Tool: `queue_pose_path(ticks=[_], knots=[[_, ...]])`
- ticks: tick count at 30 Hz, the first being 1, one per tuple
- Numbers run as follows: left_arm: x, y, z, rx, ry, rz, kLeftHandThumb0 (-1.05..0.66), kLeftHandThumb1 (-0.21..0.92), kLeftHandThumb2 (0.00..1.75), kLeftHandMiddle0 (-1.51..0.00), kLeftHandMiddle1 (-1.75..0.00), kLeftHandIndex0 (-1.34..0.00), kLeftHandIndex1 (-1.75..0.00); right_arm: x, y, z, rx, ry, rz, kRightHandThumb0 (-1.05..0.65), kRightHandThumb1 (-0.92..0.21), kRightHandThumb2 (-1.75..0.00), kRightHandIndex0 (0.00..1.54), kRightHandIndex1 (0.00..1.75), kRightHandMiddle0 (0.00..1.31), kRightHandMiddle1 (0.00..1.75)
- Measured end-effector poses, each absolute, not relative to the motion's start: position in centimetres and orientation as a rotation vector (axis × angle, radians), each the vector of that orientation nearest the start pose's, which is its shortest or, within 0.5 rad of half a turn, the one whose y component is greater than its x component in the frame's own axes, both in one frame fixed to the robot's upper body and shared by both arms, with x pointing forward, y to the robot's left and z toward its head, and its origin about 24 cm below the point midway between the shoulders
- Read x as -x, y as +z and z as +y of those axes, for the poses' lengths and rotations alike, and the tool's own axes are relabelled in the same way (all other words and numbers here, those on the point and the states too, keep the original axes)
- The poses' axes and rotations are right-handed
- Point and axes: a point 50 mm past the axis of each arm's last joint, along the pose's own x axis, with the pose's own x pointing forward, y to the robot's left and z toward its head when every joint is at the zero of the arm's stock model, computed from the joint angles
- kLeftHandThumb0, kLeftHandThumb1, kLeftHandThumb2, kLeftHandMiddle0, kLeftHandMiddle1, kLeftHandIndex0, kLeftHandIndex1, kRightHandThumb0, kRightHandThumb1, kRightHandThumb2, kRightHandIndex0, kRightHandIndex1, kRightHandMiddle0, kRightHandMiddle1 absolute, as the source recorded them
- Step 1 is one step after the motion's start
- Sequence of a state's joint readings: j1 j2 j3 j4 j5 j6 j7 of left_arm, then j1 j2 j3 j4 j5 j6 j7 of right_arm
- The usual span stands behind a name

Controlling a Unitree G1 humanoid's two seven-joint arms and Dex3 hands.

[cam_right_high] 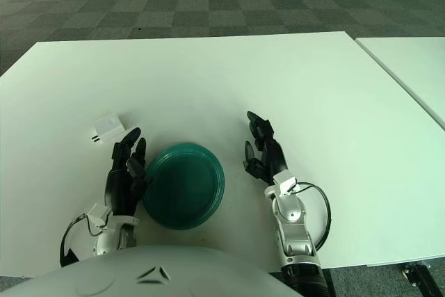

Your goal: Put the charger into the plate.

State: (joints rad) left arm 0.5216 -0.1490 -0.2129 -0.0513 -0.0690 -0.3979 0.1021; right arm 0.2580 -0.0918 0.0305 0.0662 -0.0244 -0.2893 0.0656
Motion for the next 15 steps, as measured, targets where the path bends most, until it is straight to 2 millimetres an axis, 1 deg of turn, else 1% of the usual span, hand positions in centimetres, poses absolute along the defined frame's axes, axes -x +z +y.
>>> queue_pose_path(ticks=[7, 15], knots=[[-14.38, 0.01, 11.26, 0.252, 0.146, 0.033, -0.87, 0.92, 1.04, -0.25, 0.0, 0.0, -0.69, -19.29, -0.09, -16.68, 0.102, 0.04, 0.035, -0.76, -0.92, -0.81, 0.21, 0.01, 0.0, 0.58], [-14.37, 0.07, 11.38, 0.195, 0.154, 0.03, -0.86, 0.92, 1.06, -0.29, -0.02, 0.0, -0.78, -19.3, -0.09, -16.58, 0.076, 0.039, 0.036, -0.77, -0.92, -0.82, 0.2, 0.01, 0.0, 0.61]])
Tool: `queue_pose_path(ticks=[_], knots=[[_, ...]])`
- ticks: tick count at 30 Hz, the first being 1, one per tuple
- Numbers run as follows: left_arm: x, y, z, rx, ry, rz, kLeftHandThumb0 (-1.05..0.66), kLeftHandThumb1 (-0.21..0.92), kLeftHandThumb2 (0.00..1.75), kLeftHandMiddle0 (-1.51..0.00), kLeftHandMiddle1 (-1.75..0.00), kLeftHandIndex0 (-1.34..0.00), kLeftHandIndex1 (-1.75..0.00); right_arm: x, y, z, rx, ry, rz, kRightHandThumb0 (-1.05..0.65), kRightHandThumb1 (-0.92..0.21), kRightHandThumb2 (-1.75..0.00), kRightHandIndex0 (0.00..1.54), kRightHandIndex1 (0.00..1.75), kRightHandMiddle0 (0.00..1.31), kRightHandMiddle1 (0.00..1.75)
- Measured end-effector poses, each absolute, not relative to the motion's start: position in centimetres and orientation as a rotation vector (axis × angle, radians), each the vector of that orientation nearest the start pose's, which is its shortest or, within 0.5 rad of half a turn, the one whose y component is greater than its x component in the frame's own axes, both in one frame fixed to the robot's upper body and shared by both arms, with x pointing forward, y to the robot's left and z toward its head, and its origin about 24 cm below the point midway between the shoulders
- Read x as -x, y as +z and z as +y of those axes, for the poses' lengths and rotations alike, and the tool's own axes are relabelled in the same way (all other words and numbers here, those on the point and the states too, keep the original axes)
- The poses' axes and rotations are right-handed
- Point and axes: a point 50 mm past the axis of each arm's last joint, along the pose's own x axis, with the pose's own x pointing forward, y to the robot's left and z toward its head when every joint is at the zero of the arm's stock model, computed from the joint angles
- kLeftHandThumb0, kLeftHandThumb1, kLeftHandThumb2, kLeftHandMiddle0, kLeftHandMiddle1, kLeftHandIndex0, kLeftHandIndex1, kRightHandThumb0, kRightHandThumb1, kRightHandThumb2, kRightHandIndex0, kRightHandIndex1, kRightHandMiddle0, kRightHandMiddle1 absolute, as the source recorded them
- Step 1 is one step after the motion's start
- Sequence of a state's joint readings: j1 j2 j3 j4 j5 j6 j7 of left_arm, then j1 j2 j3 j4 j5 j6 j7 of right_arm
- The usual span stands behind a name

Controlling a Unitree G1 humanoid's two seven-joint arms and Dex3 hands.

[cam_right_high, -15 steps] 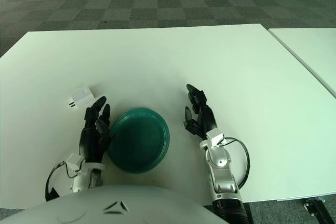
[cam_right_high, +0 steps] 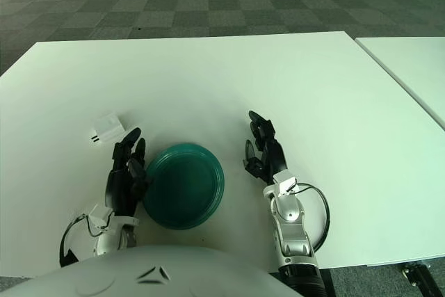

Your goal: Put the charger into the plate.

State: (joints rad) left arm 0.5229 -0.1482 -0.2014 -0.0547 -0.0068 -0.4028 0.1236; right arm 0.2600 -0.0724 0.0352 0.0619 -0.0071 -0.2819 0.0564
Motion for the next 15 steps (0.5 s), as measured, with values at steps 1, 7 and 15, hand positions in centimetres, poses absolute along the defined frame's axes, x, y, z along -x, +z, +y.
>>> queue_pose_path(ticks=[1, 7, 15], knots=[[-14.37, 0.08, 11.41, 0.189, 0.156, 0.03, -0.86, 0.92, 1.06, -0.29, -0.02, 0.0, -0.78, -19.3, -0.08, -16.57, 0.075, 0.04, 0.036, -0.77, -0.92, -0.82, 0.2, 0.01, 0.0, 0.61], [-14.3, 0.1, 11.61, 0.168, 0.178, 0.041, -0.85, 0.92, 1.07, -0.3, -0.03, 0.0, -0.81, -19.3, -0.08, -16.55, 0.075, 0.042, 0.036, -0.77, -0.92, -0.83, 0.2, 0.0, 0.0, 0.62], [-14.25, 0.21, 12.1, 0.163, 0.207, 0.049, -0.85, 0.92, 1.08, -0.32, -0.03, 0.0, -0.85, -19.3, -0.07, -16.53, 0.071, 0.046, 0.035, -0.76, -0.92, -0.82, 0.2, 0.0, 0.0, 0.62]])
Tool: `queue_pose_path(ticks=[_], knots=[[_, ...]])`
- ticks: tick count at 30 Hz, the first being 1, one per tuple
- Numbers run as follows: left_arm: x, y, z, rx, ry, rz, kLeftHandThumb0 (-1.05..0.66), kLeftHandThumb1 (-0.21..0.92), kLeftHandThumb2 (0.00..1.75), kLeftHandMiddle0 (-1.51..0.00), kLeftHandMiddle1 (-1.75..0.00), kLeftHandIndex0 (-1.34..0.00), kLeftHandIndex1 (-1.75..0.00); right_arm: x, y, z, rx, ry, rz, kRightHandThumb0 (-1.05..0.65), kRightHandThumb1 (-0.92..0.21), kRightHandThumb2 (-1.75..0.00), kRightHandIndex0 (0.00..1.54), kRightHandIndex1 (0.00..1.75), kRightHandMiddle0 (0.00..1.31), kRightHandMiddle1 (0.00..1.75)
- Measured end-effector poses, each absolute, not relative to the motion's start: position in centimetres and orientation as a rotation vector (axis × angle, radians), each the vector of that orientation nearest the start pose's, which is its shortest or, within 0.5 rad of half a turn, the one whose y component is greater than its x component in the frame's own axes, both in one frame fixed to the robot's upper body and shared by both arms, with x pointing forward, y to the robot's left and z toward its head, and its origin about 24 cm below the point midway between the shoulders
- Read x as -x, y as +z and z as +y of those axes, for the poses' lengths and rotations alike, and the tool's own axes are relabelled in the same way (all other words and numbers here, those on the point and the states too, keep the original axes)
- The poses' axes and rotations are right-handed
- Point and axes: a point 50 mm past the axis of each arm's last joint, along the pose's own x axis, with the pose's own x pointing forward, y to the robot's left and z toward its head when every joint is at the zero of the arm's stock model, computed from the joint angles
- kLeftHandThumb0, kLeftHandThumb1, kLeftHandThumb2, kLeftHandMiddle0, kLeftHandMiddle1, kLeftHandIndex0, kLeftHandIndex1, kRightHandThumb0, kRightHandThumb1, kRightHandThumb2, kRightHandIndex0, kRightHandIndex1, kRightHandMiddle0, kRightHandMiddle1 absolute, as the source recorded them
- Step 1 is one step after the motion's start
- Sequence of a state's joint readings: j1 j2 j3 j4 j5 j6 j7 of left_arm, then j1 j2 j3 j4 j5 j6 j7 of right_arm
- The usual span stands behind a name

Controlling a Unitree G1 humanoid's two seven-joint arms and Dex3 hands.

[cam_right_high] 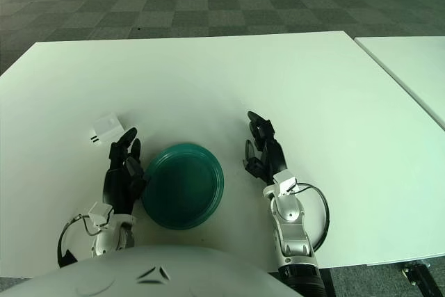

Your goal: Put the charger into the plate.

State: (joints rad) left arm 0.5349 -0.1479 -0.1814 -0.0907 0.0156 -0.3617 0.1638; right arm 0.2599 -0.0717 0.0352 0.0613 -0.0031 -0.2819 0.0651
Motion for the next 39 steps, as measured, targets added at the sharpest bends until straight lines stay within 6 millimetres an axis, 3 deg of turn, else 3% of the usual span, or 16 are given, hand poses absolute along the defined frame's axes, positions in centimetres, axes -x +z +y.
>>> queue_pose_path(ticks=[11, 22, 34, 39], knots=[[-13.6, 0.7, 14.1, 0.153, 0.281, 0.008, -0.86, 0.92, 1.06, -0.33, -0.03, 0.0, -0.85, -19.3, 0.0, -16.5, 0.075, 0.062, 0.035, -0.75, -0.92, -0.82, 0.19, 0.0, 0.0, 0.63], [-12.3, 6.3, 17.1, 0.036, 0.404, -0.129, -0.87, 0.92, 1.03, -0.31, -0.02, 0.0, -0.81, -19.3, -0.1, -16.8, 0.084, 0.067, 0.037, -0.76, -0.92, -0.83, 0.18, 0.0, 0.0, 0.64], [-15.0, 10.1, 19.2, -0.524, 0.587, -0.312, -0.8, 0.92, 0.89, -0.32, -0.02, 0.0, -0.85, -19.6, -0.1, -16.9, 0.091, 0.076, 0.016, -0.77, -0.92, -0.83, 0.19, 0.0, 0.0, 0.64], [-17.0, 10.7, 21.8, -0.799, 0.599, -0.363, -0.85, 0.92, 0.79, -0.35, -0.03, 0.0, -0.9, -20.0, -0.2, -17.1, 0.094, 0.078, 0.018, -0.76, -0.92, -0.82, 0.2, 0.01, 0.0, 0.63]])
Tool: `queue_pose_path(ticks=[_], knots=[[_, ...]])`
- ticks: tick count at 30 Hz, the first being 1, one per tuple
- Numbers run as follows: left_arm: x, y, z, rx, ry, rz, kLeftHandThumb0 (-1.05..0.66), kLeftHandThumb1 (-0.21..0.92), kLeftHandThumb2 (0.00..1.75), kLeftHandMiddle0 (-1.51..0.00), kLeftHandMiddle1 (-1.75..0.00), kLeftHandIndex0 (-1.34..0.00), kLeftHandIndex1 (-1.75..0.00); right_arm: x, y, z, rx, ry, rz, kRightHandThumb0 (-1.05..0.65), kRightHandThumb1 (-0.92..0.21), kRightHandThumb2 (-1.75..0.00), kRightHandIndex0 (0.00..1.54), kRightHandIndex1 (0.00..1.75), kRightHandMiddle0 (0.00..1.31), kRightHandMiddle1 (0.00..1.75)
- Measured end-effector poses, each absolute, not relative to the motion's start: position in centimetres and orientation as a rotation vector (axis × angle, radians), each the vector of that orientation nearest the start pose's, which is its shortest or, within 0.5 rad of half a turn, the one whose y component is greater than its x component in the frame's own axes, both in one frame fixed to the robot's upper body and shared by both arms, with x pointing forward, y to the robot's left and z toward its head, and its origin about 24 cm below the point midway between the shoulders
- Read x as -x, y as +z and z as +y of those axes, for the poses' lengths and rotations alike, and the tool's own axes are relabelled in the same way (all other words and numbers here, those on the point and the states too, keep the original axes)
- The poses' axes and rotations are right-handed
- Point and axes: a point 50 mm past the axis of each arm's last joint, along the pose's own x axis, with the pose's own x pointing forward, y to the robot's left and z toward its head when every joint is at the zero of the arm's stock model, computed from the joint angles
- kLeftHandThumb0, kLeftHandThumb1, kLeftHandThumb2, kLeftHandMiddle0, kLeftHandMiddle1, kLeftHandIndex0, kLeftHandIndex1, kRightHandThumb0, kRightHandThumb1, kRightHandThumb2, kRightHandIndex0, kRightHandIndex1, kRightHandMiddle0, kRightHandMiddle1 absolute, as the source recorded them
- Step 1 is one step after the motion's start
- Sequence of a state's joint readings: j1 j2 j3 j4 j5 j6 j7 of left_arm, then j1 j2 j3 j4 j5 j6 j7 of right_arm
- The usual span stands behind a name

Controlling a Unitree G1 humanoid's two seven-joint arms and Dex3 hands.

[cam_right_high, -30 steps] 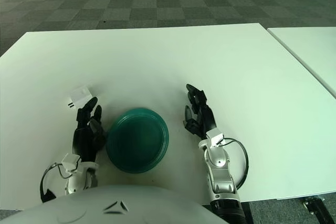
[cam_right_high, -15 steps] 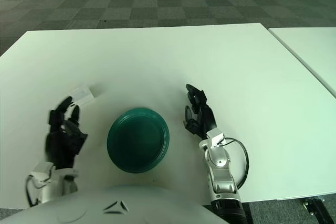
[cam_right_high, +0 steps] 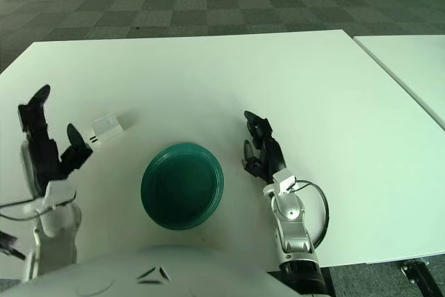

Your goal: Put the charger into the plate.

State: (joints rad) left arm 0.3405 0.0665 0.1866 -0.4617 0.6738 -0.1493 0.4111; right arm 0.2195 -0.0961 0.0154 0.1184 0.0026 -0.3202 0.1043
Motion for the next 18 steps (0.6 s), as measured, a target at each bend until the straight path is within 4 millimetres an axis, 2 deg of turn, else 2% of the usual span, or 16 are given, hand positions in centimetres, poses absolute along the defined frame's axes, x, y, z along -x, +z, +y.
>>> queue_pose_path(ticks=[5, 8, 12, 14, 18], knots=[[-20.5, 10.5, 25.2, -1.031, 0.591, -0.318, -0.95, 0.92, 0.76, -0.35, -0.03, 0.0, -0.92, -20.1, -0.3, -17.5, 0.094, 0.071, 0.024, -0.76, -0.92, -0.8, 0.21, 0.01, 0.0, 0.62], [-21.9, 10.6, 26.2, -1.106, 0.583, -0.282, -0.99, 0.92, 0.76, -0.34, -0.03, 0.0, -0.9, -20.2, -0.3, -17.5, 0.093, 0.072, 0.022, -0.77, -0.92, -0.79, 0.22, 0.02, 0.0, 0.62], [-23.0, 10.4, 26.1, -1.212, 0.55, -0.224, -1.04, 0.92, 0.76, -0.27, -0.01, 0.0, -0.81, -20.3, -0.2, -17.4, 0.092, 0.073, 0.017, -0.78, -0.92, -0.78, 0.22, 0.01, 0.0, 0.59], [-23.6, 9.9, 25.6, -1.262, 0.514, -0.176, -1.04, 0.92, 0.73, -0.27, -0.01, 0.0, -0.83, -20.3, -0.1, -17.4, 0.091, 0.073, 0.015, -0.78, -0.92, -0.77, 0.22, 0.01, 0.0, 0.58], [-24.9, 8.7, 24.8, -1.321, 0.433, -0.065, -1.05, 0.92, 0.74, -0.21, -0.01, 0.0, -0.73, -20.3, -0.1, -17.4, 0.085, 0.077, 0.016, -0.78, -0.92, -0.75, 0.21, 0.01, 0.0, 0.57]])
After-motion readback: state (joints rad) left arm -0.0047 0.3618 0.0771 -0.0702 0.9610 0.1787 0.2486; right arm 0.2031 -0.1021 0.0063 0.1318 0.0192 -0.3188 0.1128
